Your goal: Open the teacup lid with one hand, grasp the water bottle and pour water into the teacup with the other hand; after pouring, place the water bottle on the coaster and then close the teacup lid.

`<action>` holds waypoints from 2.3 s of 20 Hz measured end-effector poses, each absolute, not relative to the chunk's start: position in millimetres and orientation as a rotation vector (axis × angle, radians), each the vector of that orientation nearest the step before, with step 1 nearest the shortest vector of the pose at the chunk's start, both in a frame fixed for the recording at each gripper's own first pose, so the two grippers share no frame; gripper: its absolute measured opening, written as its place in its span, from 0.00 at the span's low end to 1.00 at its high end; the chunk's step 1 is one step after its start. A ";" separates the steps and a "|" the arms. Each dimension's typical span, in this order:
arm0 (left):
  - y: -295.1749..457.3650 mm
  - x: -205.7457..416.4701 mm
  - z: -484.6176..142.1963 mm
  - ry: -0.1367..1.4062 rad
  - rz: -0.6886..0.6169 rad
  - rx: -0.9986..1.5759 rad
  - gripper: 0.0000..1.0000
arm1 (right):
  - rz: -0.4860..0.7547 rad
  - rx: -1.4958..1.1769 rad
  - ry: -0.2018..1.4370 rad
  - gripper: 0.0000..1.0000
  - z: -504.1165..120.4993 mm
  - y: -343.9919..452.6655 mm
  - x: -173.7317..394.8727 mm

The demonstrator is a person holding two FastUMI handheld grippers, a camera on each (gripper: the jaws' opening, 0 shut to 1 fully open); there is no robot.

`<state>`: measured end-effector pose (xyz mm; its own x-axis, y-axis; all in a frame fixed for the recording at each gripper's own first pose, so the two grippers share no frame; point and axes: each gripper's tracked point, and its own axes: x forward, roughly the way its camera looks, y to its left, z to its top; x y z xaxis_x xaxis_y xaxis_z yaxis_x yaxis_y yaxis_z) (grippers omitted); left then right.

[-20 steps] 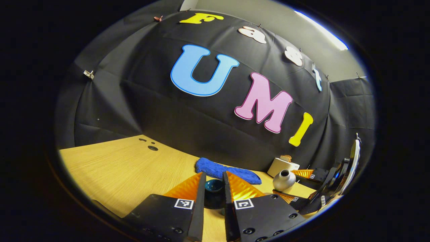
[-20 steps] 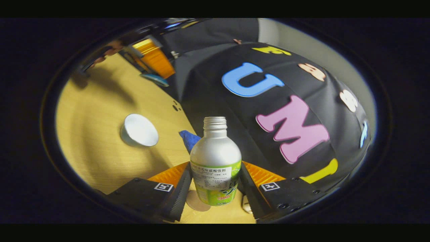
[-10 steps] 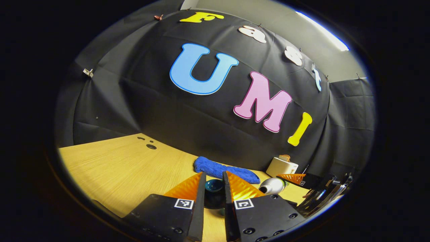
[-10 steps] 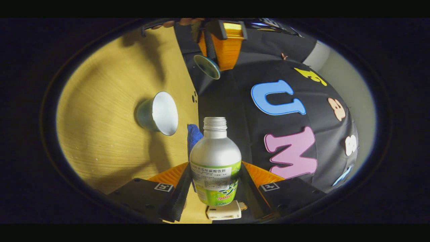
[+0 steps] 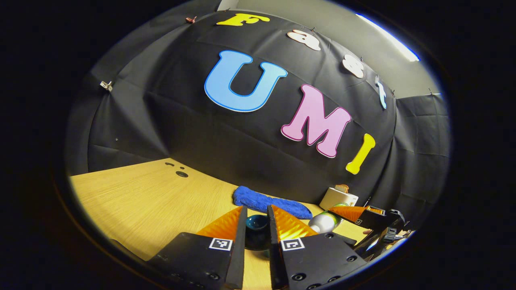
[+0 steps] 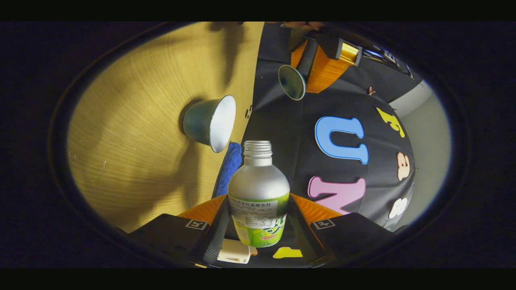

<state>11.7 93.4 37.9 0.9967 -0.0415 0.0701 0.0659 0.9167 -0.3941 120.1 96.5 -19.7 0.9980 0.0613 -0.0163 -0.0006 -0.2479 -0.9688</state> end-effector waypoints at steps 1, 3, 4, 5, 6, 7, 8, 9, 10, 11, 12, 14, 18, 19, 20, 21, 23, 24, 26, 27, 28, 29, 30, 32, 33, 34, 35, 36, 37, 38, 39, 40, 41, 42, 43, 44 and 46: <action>93.1 11.9 37.5 -0.059 -0.055 -0.408 0.29 | 0.060 -1.844 -0.047 0.78 -21.2 97.1 119.3; 93.0 12.0 36.5 -0.055 -0.053 -0.407 0.29 | 0.061 -1.880 -0.054 0.78 -21.4 98.7 117.9; 93.0 11.5 37.2 -0.055 -0.053 -0.407 0.29 | 0.063 -1.889 -0.057 0.78 -22.7 98.9 118.6; 92.4 11.4 36.8 -0.054 -0.055 -0.408 0.29 | 0.064 -1.893 -0.057 0.78 -23.2 98.6 118.4; 92.2 11.6 36.8 -0.054 -0.056 -0.407 0.29 | 0.062 -1.901 -0.059 0.78 -23.0 98.5 118.1; 92.3 11.2 36.1 -0.054 -0.058 -0.407 0.29 | 0.057 -1.912 -0.063 0.78 -21.7 98.0 117.5; 92.5 11.2 36.5 -0.053 -0.060 -0.407 0.29 | 0.054 -1.922 -0.067 0.78 -20.7 98.0 117.9; 92.3 11.4 36.0 -0.052 -0.060 -0.407 0.29 | 0.051 -1.930 -0.069 0.78 -19.9 97.3 116.9; 92.9 11.1 36.6 -0.052 -0.059 -0.406 0.29 | 0.051 -1.936 -0.070 0.78 -20.7 96.4 116.4; 92.6 11.1 35.9 -0.052 -0.058 -0.406 0.29 | 0.050 -1.946 -0.074 0.78 -19.7 96.1 117.6; 93.2 11.3 36.4 -0.051 -0.056 -0.405 0.29 | 0.046 -1.961 -0.080 0.78 -16.6 95.9 119.5; 92.6 11.5 35.7 -0.049 -0.052 -0.404 0.29 | 0.045 -1.992 -0.082 0.78 -14.2 95.3 121.3; 93.2 10.8 35.7 -0.047 -0.054 -0.405 0.29 | 0.052 -2.049 -0.092 0.78 -11.1 96.5 121.0; 92.9 10.9 35.0 -0.047 -0.053 -0.405 0.29 | 0.052 -2.068 -0.097 0.78 -10.2 97.2 121.0; 93.3 11.0 35.6 -0.046 -0.051 -0.405 0.29 | 0.052 -2.092 -0.100 0.78 -8.7 97.3 121.1; 93.0 11.1 35.0 -0.045 -0.049 -0.404 0.29 | 0.052 -2.120 -0.107 0.82 -6.3 97.5 120.8; 93.7 10.6 35.6 -0.046 -0.047 -0.403 0.29 | 0.056 -2.160 -0.117 0.78 -2.3 97.6 119.6; 93.8 10.7 35.6 -0.047 -0.044 -0.401 0.29 | 0.057 -2.180 -0.123 0.78 0.4 98.1 121.8; 93.9 10.5 36.1 -0.048 -0.044 -0.401 0.29 | 0.058 -2.218 -0.142 0.78 8.2 100.5 122.6; 93.7 10.7 36.2 -0.048 -0.045 -0.402 0.29 | 0.060 -2.231 -0.150 0.78 11.8 102.3 121.0; 93.5 10.6 35.5 -0.048 -0.046 -0.402 0.29 | 0.062 -2.245 -0.159 0.78 14.2 103.9 121.4; 93.7 10.4 36.0 -0.048 -0.047 -0.402 0.29 | 0.065 -2.264 -0.170 0.78 18.5 108.0 122.6; 93.6 10.5 35.7 -0.048 -0.047 -0.402 0.29 | 0.069 -2.287 -0.183 0.78 22.1 111.3 122.7; 93.9 10.3 36.1 -0.049 -0.046 -0.403 0.29 | 0.082 -2.331 -0.208 0.78 25.8 117.3 123.4; 94.1 10.0 36.5 -0.048 -0.046 -0.405 0.29 | 0.085 -2.354 -0.217 0.78 27.4 119.2 124.1; 93.0 10.2 36.1 -0.050 -0.049 -0.409 0.29 | 0.084 -2.373 -0.224 0.78 29.9 119.8 125.7; 93.9 10.2 38.0 -0.054 -0.050 -0.413 0.29 | 0.081 -2.385 -0.231 0.78 29.7 119.6 126.4; 94.1 10.2 36.9 -0.053 -0.049 -0.416 0.29 | 0.080 -2.392 -0.238 0.78 30.4 120.0 127.0; 94.1 10.1 36.9 -0.054 -0.047 -0.416 0.29 | 0.078 -2.401 -0.244 0.78 31.8 119.6 127.9; 94.4 10.2 37.2 -0.053 -0.045 -0.415 0.29 | 0.081 -2.409 -0.246 0.78 32.4 119.6 128.7; 93.7 10.6 36.4 -0.053 -0.044 -0.415 0.29 | 0.085 -2.418 -0.245 0.78 32.7 119.6 129.7; 93.4 10.5 37.7 -0.052 -0.045 -0.417 0.29 | 0.089 -2.427 -0.243 0.78 31.3 119.1 130.0; 93.6 9.9 37.7 -0.052 -0.045 -0.417 0.29 | 0.088 -2.430 -0.242 0.78 31.1 119.2 130.1; 93.8 9.8 38.1 -0.051 -0.046 -0.418 0.29 | 0.087 -2.431 -0.241 0.78 30.2 118.9 129.7; 93.5 9.7 37.3 -0.049 -0.047 -0.418 0.29 | 0.085 -2.432 -0.244 0.78 30.0 119.2 129.1; 93.8 9.5 37.4 -0.049 -0.047 -0.418 0.29 | 0.086 -2.432 -0.246 0.78 30.9 120.6 129.2; 94.2 9.7 37.7 -0.048 -0.046 -0.419 0.29 | 0.089 -2.430 -0.256 0.78 31.5 123.8 127.8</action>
<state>9.7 94.2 37.7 0.9978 -0.0348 0.0565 0.0548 0.9127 -0.4050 127.8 123.8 31.5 0.9783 0.2072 0.0030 0.1603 -0.7476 -0.6445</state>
